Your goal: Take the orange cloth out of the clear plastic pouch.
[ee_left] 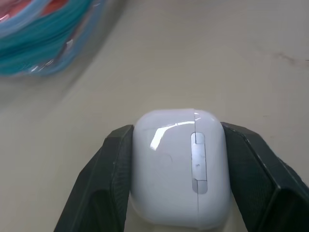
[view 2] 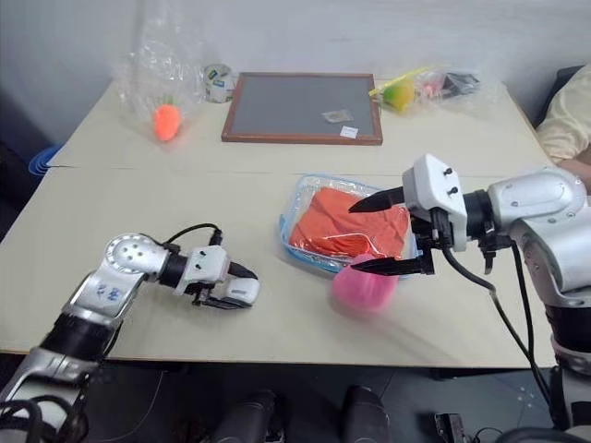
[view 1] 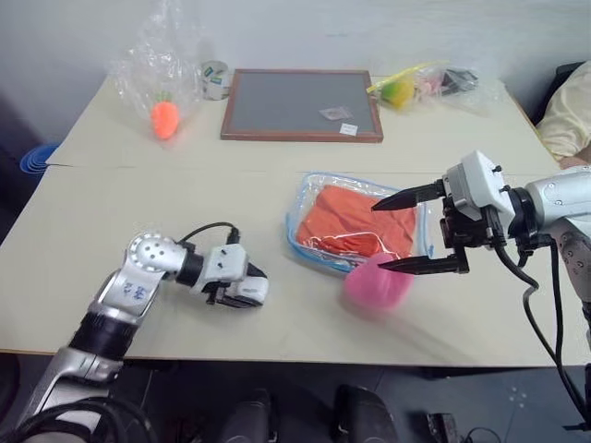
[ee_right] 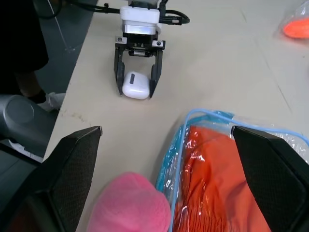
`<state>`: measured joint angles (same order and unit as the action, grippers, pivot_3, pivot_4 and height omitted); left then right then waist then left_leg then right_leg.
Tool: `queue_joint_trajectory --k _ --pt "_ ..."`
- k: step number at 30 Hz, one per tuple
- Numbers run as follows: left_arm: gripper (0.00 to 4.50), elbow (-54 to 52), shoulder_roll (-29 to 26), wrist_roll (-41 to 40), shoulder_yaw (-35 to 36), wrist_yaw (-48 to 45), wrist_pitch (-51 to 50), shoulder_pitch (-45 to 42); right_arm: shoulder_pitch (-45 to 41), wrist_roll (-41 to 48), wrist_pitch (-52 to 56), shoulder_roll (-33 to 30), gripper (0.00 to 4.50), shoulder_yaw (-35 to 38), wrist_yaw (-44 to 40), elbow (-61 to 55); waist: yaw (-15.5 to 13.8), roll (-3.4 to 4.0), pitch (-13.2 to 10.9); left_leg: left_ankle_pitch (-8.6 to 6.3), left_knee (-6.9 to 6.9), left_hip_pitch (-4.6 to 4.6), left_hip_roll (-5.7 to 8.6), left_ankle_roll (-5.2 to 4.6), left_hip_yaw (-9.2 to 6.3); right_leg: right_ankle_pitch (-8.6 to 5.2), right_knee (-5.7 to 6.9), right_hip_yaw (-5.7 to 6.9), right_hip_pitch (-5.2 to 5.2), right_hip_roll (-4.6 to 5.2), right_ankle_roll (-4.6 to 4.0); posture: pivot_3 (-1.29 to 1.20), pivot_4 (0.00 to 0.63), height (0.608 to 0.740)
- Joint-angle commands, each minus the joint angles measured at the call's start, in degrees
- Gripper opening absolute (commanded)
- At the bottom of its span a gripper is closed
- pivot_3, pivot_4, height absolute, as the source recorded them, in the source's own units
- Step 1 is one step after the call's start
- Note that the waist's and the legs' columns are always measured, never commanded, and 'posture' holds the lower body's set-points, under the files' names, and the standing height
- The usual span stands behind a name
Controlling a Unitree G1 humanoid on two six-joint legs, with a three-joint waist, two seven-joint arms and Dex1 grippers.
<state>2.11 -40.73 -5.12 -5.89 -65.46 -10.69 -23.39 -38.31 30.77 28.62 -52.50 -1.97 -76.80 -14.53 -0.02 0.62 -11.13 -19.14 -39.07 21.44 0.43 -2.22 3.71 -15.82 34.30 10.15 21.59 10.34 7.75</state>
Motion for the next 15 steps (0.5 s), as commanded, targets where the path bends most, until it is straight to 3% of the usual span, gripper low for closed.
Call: queue_joint_trajectory --k 1,7,13,15 --pt "2.39 -3.6 -0.1 -0.3 14.2 15.7 -7.4 3.6 -2.5 -1.1 -2.4 2.7 4.50 -0.6 1.1 1.3 0.1 -0.04 0.0 0.00 0.00 0.00 -0.04 0.01 0.00 0.00 -0.01 0.00 0.00 -0.02 0.00 0.00 0.150 0.740" --pt "2.39 -3.0 -0.8 0.6 33.7 31.7 -16.0 14.7 -6.4 -3.9 -6.4 8.1 4.50 -4.5 -0.5 6.5 0.3 -0.04 0.0 -0.08 0.04 -0.03 -0.04 0.07 0.04 0.00 -0.10 -0.07 0.01 -0.04 0.00 0.00 0.150 0.740" --pt "2.39 2.1 -0.2 0.1 42.1 42.1 -20.5 16.6 -9.5 -5.1 -8.4 13.0 4.50 -5.9 -0.6 11.2 -0.6 -0.16 0.0 -0.10 0.02 -0.02 -0.04 0.07 0.00 0.00 -0.09 -0.06 0.00 -0.05 0.00 0.00 0.150 0.740" --pt "3.13 2.5 1.2 -3.1 44.5 42.9 -22.0 15.7 -10.4 -5.0 -8.8 14.1 4.50 -6.4 -1.5 12.4 -0.9 -0.19 0.0 -0.11 0.01 -0.03 -0.02 0.07 0.00 0.00 -0.08 -0.10 0.00 -0.02 0.00 0.00 0.150 0.740"
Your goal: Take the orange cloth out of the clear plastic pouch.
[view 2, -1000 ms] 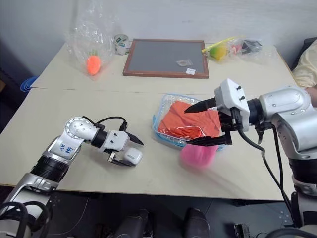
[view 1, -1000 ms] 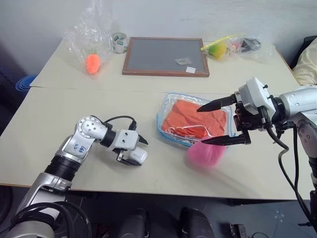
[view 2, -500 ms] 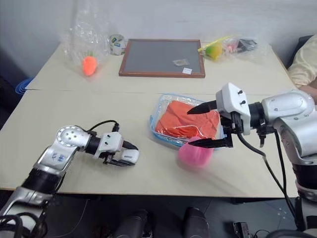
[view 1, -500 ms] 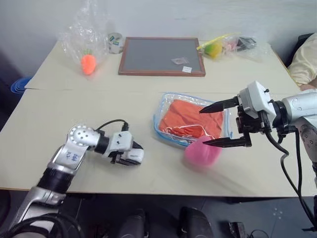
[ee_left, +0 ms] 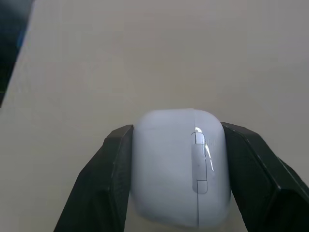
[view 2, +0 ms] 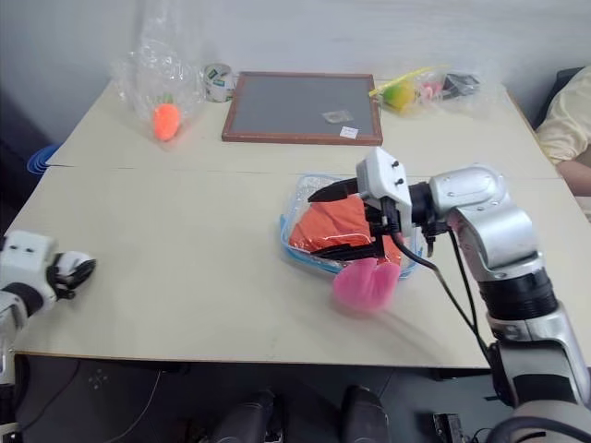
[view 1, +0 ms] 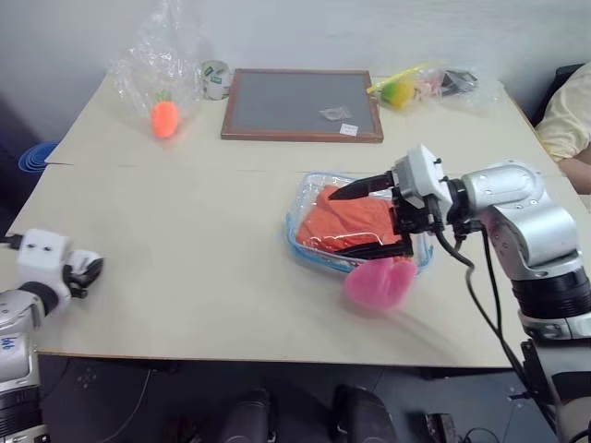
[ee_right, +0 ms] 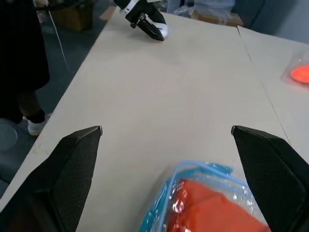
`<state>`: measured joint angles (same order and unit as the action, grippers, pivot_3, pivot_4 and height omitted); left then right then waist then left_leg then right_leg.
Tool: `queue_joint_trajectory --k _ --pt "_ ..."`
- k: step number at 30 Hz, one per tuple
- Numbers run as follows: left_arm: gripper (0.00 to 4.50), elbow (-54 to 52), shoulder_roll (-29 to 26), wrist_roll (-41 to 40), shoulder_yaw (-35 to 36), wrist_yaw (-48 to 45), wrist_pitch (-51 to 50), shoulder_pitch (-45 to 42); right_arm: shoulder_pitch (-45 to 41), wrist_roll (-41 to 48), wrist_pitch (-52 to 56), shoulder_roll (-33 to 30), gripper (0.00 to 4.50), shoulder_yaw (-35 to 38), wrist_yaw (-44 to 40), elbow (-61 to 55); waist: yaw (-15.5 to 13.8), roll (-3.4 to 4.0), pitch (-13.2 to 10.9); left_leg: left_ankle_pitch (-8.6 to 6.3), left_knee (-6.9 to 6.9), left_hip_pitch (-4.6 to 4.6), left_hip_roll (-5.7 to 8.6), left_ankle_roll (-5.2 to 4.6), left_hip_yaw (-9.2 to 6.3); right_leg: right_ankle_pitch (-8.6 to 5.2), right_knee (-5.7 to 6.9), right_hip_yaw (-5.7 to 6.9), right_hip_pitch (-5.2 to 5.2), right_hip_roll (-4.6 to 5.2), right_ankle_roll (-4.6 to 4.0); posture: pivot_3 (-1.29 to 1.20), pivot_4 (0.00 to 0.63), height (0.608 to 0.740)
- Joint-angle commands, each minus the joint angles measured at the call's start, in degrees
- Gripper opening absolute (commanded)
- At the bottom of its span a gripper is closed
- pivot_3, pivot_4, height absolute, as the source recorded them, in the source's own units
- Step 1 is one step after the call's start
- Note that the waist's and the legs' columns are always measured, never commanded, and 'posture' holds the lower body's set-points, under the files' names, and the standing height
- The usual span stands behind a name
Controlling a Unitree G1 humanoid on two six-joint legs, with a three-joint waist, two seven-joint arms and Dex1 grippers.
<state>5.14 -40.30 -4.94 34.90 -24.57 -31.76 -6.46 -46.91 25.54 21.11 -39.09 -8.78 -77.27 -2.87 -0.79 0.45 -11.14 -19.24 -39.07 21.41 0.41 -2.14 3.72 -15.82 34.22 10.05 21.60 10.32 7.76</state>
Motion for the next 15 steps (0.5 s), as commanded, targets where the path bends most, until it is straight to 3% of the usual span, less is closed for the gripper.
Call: queue_joint_trajectory --k 1,5,10,15 --pt "3.37 -0.6 1.0 -3.4 3.9 2.6 -0.9 -1.0 -2.1 0.2 -1.2 1.0 4.50 0.3 -1.3 1.2 -0.2 -0.04 0.0 -0.01 0.00 0.00 0.00 0.01 0.00 0.00 -0.01 -0.02 0.00 0.00 0.00 0.00 0.150 0.740" --pt "4.47 -3.2 1.4 -3.9 4.1 4.3 -2.4 1.0 -3.3 0.1 -0.7 1.5 4.50 0.7 -2.3 2.9 0.0 -0.04 0.0 -0.05 0.02 0.00 -0.02 0.07 0.01 0.00 -0.02 -0.05 0.04 -0.06 0.00 0.00 0.150 0.740" --pt "4.47 -10.1 2.2 -8.3 8.8 4.2 -7.6 4.9 -2.0 -0.8 -1.3 0.2 4.50 1.2 -3.0 3.0 0.8 -0.07 0.0 -0.06 0.04 0.00 -0.06 0.10 0.02 0.00 -0.04 -0.07 0.05 -0.09 0.00 0.00 0.150 0.740" --pt "4.47 -22.6 -4.9 -18.0 15.8 -6.0 -15.1 9.8 0.6 -1.1 0.0 -4.4 4.50 3.6 -3.0 2.6 0.9 -0.23 -0.1 -0.13 0.06 0.02 -0.15 0.17 0.03 -0.02 -0.09 -0.17 0.09 -0.17 -0.03 0.00 0.150 0.740"
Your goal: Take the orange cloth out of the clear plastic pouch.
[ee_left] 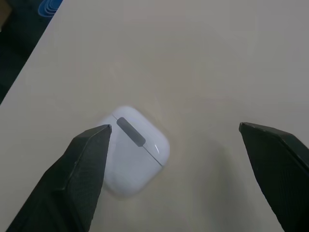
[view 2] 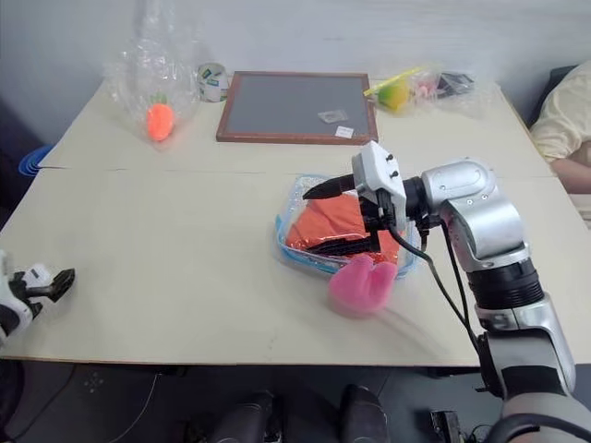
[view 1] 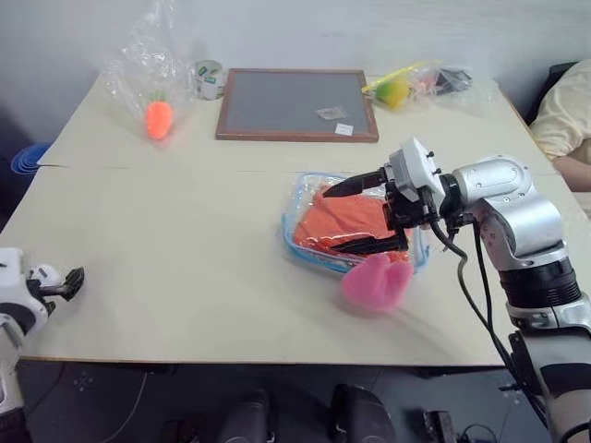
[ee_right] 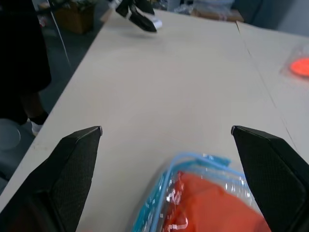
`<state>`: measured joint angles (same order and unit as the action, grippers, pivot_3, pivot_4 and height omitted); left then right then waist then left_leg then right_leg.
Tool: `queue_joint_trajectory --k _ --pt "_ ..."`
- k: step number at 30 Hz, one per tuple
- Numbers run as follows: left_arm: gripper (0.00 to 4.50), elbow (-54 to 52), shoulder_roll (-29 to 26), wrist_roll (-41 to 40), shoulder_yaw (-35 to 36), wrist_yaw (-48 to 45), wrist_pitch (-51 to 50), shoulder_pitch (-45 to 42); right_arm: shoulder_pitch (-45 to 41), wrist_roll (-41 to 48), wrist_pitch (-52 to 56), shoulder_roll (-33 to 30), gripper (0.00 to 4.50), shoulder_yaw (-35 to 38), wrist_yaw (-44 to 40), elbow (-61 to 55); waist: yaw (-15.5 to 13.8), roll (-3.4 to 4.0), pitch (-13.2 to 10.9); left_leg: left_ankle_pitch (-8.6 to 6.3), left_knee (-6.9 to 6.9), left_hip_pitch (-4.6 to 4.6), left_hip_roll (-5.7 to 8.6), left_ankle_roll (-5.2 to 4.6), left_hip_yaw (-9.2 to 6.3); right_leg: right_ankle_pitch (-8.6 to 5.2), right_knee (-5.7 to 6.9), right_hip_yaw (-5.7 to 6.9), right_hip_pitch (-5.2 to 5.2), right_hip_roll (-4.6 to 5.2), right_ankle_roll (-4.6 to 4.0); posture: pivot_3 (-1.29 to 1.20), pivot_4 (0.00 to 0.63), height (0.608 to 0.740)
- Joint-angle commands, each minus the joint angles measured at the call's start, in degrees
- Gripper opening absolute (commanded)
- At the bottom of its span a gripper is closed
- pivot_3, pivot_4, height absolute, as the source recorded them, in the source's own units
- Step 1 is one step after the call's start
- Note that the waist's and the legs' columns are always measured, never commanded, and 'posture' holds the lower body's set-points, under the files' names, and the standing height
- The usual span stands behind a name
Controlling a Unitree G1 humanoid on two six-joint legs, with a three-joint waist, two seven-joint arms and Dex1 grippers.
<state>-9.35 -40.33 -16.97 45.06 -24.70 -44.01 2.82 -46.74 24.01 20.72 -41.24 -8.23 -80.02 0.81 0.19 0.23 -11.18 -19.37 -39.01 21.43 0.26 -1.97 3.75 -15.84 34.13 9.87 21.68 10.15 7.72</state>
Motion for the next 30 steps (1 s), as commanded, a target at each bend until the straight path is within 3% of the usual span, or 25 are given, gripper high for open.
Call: queue_joint_trajectory --k 1,3,6,9,12,15,18,23,29,30 --pt "4.47 -11.0 -7.2 -9.5 6.7 -9.5 -4.1 0.5 1.1 0.5 0.4 -3.1 4.50 3.5 -0.1 -1.2 -0.3 -0.03 0.0 -0.01 -0.01 0.00 -0.02 0.01 0.00 0.00 -0.01 -0.06 0.00 -0.01 0.00 0.00 0.150 0.740" --pt "4.47 -16.5 -12.8 -16.5 7.1 -17.3 -5.7 -0.4 2.9 0.9 1.4 -4.7 4.50 4.9 0.7 -2.3 -0.6 -0.05 0.0 -0.01 -0.05 0.02 -0.02 0.01 -0.03 0.00 -0.02 -0.20 -0.03 0.01 -0.01 0.00 0.150 0.740" --pt "4.47 -20.5 -20.6 -21.0 0.5 -25.9 -2.8 -3.2 6.0 3.0 4.4 -6.8 4.50 7.1 1.2 -5.6 -0.9 0.07 -0.1 -0.04 -0.04 -0.01 0.04 0.05 0.01 0.00 -0.10 -0.56 -0.03 0.04 -0.01 0.00 0.150 0.740" --pt "4.47 -19.8 -26.2 -19.5 -13.5 -30.3 3.6 -10.5 9.1 4.4 6.0 -9.3 4.50 9.4 0.9 -8.3 -1.1 0.35 -0.2 -0.04 0.03 -0.05 0.03 0.06 0.11 -0.01 -0.07 -0.58 0.00 -0.06 -0.02 0.00 0.150 0.740" --pt "4.47 -17.4 -27.0 -13.0 -28.3 -33.3 11.9 -19.0 10.9 4.3 6.8 -10.7 4.50 11.2 3.2 -9.6 -0.9 0.37 -0.2 -0.05 0.09 -0.10 -0.15 0.13 0.39 -0.01 -0.06 -0.47 0.11 -0.35 -0.05 0.00 0.150 0.740" --pt "4.47 -8.5 -19.6 -0.1 -47.2 -36.6 24.5 -32.2 13.1 5.9 9.4 -12.0 4.50 14.1 5.4 -12.1 -1.0 0.36 -0.2 -0.07 0.11 -0.09 -0.08 0.15 0.71 0.03 -0.05 -0.62 0.27 -0.54 -0.11 0.00 0.150 0.740" --pt "4.47 3.0 -9.9 7.0 -56.8 -38.4 34.1 -41.1 15.6 6.5 10.4 -13.5 4.50 16.2 6.7 -14.9 -1.5 0.32 -0.2 -0.06 0.08 -0.06 -0.07 0.14 1.10 0.05 -0.02 -0.66 0.33 -0.63 -0.14 0.00 0.150 0.740" --pt "4.47 18.4 0.1 14.1 -65.0 -42.1 47.0 -48.7 20.1 6.3 10.7 -16.4 4.50 19.8 8.3 -17.3 -1.6 0.13 -0.2 -0.05 -0.18 0.64 -0.09 0.08 1.40 0.07 0.11 -0.75 1.00 -0.65 -0.13 0.00 0.150 0.740" --pt "4.47 39.2 12.4 21.6 -68.9 -38.1 58.8 -58.5 26.4 7.3 13.1 -19.2 4.50 26.4 11.6 -20.3 -2.0 -0.12 -0.2 0.00 -0.24 0.76 -0.08 -0.01 1.35 0.13 0.07 -0.68 1.02 -0.63 -0.12 0.00 0.150 0.740" --pt "4.29 41.7 13.7 22.6 -69.1 -37.1 59.6 -59.3 27.7 7.7 13.6 -19.1 4.50 27.2 12.1 -21.5 -2.0 -0.13 -0.2 -0.01 -0.25 0.76 -0.08 -0.02 1.36 0.14 0.06 -0.70 1.02 -0.63 -0.11 0.00 0.150 0.740"
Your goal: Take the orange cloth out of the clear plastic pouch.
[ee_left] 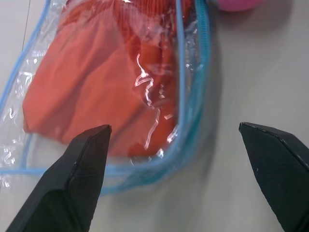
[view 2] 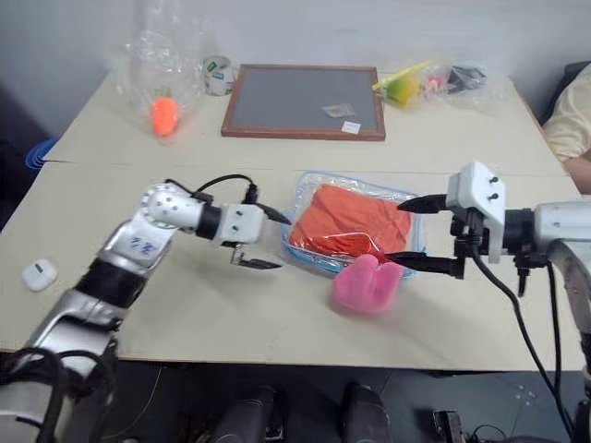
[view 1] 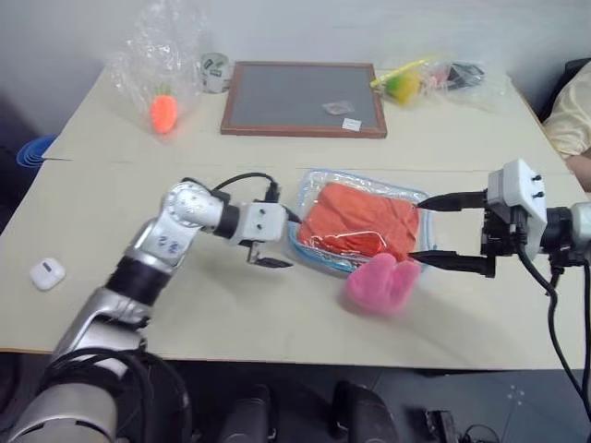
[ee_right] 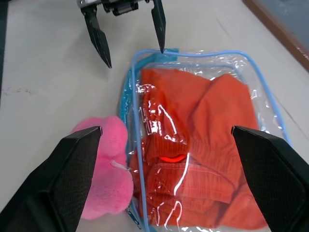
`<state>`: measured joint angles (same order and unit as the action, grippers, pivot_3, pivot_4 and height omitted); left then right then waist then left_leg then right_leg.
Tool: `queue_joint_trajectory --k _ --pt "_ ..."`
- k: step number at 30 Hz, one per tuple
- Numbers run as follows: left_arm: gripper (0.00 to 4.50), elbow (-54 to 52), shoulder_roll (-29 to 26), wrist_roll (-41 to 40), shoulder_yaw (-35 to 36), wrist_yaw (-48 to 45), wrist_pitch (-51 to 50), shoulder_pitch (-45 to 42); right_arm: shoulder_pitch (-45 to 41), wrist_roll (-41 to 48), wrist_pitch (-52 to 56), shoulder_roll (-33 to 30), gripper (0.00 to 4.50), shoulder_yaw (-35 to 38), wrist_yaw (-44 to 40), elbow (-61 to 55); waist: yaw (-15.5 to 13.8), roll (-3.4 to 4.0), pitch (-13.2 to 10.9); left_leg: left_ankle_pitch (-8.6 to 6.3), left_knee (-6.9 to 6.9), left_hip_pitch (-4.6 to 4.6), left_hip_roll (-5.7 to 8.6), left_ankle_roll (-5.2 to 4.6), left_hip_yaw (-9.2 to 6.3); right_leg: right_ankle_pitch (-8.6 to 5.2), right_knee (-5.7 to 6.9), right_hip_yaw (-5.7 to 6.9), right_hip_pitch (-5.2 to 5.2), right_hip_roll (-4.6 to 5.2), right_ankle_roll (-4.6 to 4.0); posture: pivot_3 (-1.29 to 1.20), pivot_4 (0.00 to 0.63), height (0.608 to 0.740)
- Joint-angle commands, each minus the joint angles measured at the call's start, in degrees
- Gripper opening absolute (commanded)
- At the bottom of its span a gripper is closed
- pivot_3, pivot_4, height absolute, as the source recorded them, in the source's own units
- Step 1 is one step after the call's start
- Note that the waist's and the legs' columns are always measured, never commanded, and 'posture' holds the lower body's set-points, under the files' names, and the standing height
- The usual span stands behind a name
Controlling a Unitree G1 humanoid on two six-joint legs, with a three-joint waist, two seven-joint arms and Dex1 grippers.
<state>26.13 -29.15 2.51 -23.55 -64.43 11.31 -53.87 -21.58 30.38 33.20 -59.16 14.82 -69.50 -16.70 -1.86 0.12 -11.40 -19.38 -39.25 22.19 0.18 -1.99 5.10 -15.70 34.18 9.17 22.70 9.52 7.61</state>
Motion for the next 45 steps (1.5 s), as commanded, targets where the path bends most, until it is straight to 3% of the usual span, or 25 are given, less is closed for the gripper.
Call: queue_joint_trajectory --k 1,8,11,15,21,30,34,40,45 --pt "4.07 8.3 3.6 4.1 -0.7 3.5 5.1 -3.3 3.6 1.8 1.6 -1.1 4.50 4.9 2.1 -5.1 0.0 -0.03 0.0 -0.01 0.00 0.01 0.00 -0.01 0.00 0.01 -0.01 0.00 -0.01 0.00 0.01 0.00 0.150 0.740" --pt "1.98 11.9 5.5 7.0 0.0 4.3 7.8 -2.8 5.7 3.5 2.7 -1.3 4.50 6.1 4.3 -7.5 0.4 -0.05 0.0 -0.01 -0.02 -0.01 -0.04 -0.02 -0.04 0.03 0.03 0.00 0.00 0.01 -0.01 0.00 0.150 0.740" --pt "1.08 3.8 3.5 6.8 1.0 3.2 2.7 0.5 5.1 3.5 2.4 -1.6 4.50 5.3 4.4 -7.1 0.4 -0.05 0.0 -0.01 -0.09 0.00 -0.06 -0.02 -0.05 0.05 0.03 -0.01 -0.01 0.02 -0.02 0.00 0.150 0.740" --pt "0.03 -16.3 -2.0 8.4 2.1 1.3 -12.3 8.3 3.6 3.3 1.6 -1.3 4.50 3.5 4.2 -6.1 0.8 -0.05 0.0 -0.01 -0.09 0.00 -0.10 -0.02 -0.19 0.05 0.04 -0.03 0.00 0.02 -0.02 0.00 0.150 0.740" --pt "0.03 -39.7 -8.8 11.2 4.4 2.0 -29.3 18.4 2.6 3.0 0.0 -1.2 4.50 0.6 2.4 -4.9 0.4 -0.05 0.0 -0.01 -0.13 -0.03 -0.23 -0.02 -0.55 0.05 0.05 -0.03 -0.06 0.00 -0.02 0.00 0.150 0.740" --pt "0.03 -41.0 -11.0 14.1 4.3 7.3 -30.9 23.3 0.4 1.9 -2.1 -1.3 4.50 -2.9 -0.3 -1.9 0.3 -0.05 0.0 -0.03 -0.39 -0.01 -0.35 -0.05 -0.70 0.07 0.13 0.07 -0.21 0.03 -0.03 0.00 0.150 0.740" --pt "0.95 -42.4 -10.0 11.9 6.3 8.2 -34.6 23.4 -0.2 0.7 -3.4 -1.5 4.50 -4.0 -1.4 0.0 0.3 -0.05 0.0 -0.03 -0.44 0.00 -0.35 -0.05 -0.70 0.07 0.18 0.06 -0.21 0.03 -0.03 0.00 0.150 0.740" --pt "2.90 -50.5 -9.3 4.6 15.1 7.8 -48.7 25.4 -0.1 3.1 0.4 -1.4 4.50 -2.4 -0.8 2.8 0.4 -0.05 0.0 -0.03 -0.48 0.01 -0.38 -0.05 -0.69 0.07 0.24 0.04 -0.18 0.03 -0.03 0.00 0.150 0.740" --pt "2.90 -63.2 -11.5 -12.5 29.2 1.8 -65.8 27.7 6.4 7.4 6.4 -1.8 4.50 2.8 -2.2 5.3 0.2 -0.05 0.0 -0.03 -0.55 0.07 -0.38 -0.05 -0.77 0.07 0.24 0.06 -0.20 0.03 -0.04 0.00 0.150 0.740"
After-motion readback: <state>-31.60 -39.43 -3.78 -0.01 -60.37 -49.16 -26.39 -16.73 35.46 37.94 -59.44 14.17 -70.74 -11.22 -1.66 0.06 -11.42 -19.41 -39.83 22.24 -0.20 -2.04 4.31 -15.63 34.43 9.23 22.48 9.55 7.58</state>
